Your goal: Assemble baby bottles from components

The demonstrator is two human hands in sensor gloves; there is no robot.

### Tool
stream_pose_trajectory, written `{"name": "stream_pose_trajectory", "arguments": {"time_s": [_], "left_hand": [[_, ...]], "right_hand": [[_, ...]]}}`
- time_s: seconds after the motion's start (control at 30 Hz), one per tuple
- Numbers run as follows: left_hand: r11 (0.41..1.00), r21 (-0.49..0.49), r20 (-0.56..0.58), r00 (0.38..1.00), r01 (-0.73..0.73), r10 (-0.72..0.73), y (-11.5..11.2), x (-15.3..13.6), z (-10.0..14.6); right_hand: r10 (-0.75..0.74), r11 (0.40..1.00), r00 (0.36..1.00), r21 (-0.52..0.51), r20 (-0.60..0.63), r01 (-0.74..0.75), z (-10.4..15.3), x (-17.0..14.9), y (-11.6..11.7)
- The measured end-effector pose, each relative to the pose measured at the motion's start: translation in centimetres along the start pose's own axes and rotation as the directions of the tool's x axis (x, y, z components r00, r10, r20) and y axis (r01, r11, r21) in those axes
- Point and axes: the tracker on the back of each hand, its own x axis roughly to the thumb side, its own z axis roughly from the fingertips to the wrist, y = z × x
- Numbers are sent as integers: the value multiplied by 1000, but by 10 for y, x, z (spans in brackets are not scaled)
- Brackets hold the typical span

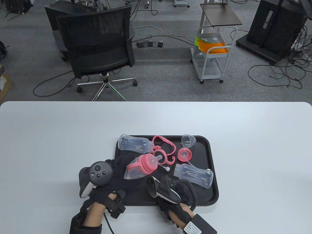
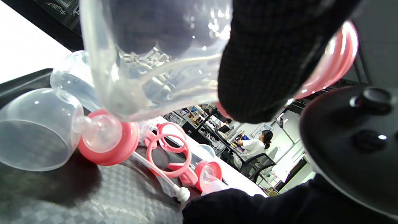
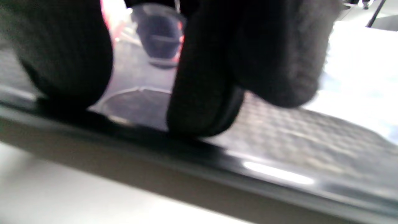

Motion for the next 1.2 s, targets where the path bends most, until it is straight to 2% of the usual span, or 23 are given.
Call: {"name": "stream_pose_trajectory", "arguments": {"time_s": [0.1, 0.2, 0.33, 0.43, 0.47, 0.53, 0.67, 0.87, 1.03, 1.1, 1.2], "left_hand": [[1000, 4, -7, 1000, -1, 1, 1, -1, 0], [999, 13, -10, 999, -30, 30, 2, -3, 0], [999, 23, -17, 999, -41, 41, 3, -5, 1], [998, 32, -17, 999, -50, 50, 3, -5, 1], [998, 33, -17, 999, -51, 51, 3, -5, 1], [998, 24, -12, 999, -53, 53, 3, -5, 0], [999, -1, 2, 999, -47, 47, 0, -4, -1], [1000, -10, 31, 1000, 5, -5, -3, 4, -1], [998, -18, 52, 997, 64, -63, -8, 11, 0], [996, -19, 60, 994, 90, -89, -10, 14, 0], [993, -17, 66, 991, 119, -118, -12, 18, 0]], "right_hand": [[-53, 998, 998, -21, 27, 54, 5, -3, -7], [-164, 982, 985, -84, 56, 169, 14, -14, -31], [-312, 940, 946, -120, 88, 321, 23, -35, -60], [-437, 882, 893, -140, 110, 450, 26, -61, -74], [-477, 860, 871, -140, 115, 490, 26, -68, -75], [-606, 775, 788, -143, 112, 616, 25, -90, -73], [-792, 576, 581, -87, 185, 813, 23, -126, -62], [-889, 400, 413, -103, 198, 911, 25, -153, -52], [-884, 357, 361, -72, 297, 932, 25, -154, -52], [-876, 344, 358, -102, 323, 933, 27, -153, -54], [-869, 321, 331, -90, 369, 943, 31, -151, -58]]}}
